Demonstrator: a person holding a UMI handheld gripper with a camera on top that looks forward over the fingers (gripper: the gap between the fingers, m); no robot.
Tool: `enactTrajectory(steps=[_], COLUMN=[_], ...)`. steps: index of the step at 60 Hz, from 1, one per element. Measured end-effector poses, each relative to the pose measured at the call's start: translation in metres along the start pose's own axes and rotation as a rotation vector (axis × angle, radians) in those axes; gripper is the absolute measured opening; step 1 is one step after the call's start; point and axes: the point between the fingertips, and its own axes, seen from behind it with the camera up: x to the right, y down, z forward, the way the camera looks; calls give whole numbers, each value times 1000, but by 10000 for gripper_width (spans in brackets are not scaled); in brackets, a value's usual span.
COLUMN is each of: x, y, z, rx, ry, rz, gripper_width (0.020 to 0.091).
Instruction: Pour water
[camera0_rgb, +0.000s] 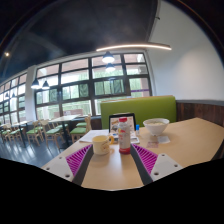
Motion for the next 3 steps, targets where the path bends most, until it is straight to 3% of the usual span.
enactTrajectory(steps=[3], x=[-6], y=[2], z=[-20], rx=[-1], ry=[-13], rz=[10], gripper_width=[823])
